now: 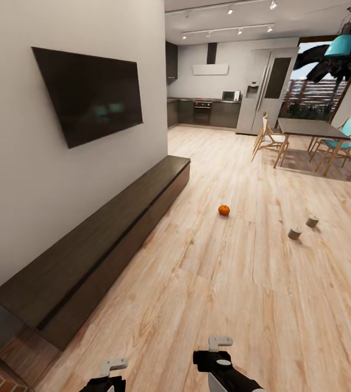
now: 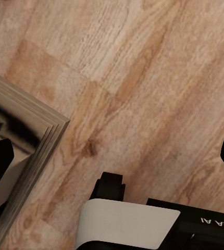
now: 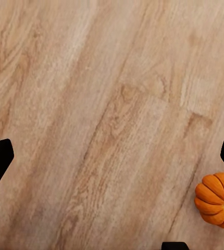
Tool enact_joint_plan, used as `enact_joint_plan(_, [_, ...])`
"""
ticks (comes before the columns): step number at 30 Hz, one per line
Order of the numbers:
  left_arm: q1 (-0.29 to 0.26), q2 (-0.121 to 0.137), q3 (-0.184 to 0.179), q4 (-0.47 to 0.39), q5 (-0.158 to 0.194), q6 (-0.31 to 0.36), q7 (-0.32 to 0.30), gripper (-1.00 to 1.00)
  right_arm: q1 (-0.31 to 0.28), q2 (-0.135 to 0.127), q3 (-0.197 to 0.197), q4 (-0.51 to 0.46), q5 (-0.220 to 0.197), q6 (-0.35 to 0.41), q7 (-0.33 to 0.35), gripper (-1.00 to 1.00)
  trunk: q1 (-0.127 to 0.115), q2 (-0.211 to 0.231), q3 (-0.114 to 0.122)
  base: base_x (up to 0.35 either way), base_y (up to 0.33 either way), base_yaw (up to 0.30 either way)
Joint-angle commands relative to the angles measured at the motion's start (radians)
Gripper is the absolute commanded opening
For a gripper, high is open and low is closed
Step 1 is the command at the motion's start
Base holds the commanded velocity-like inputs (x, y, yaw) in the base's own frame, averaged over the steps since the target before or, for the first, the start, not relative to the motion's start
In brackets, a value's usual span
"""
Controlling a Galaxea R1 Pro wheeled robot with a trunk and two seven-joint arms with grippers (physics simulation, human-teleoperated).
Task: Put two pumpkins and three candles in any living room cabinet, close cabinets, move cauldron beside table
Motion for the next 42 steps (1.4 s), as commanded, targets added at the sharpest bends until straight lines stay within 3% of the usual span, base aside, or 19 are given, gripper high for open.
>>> enact_joint_plan(1, [0.0, 0.0, -0.009, -0.002, 0.008, 0.006, 0.006, 1.0, 0.0, 0.0, 0.008, 0.0, -0.008, 0.0, -0.006, 1.0, 0.0, 0.0, -0.001, 0.049, 0.0, 0.0])
enact_joint_plan(27, [0.0, 0.002, -0.009, -0.002, 0.008, 0.006, 0.006, 1.0, 0.0, 0.0, 0.008, 0.0, -0.008, 0.0, -0.005, 1.0, 0.0, 0.0, -0.001, -0.006, 0.029, -0.001])
enact_joint_plan(42, [0.0, 0.002, -0.009, -0.002, 0.008, 0.005, 0.006, 1.0, 0.0, 0.0, 0.008, 0.0, -0.008, 0.0, -0.005, 1.0, 0.0, 0.0, -0.01, 0.025, 0.088, -0.096])
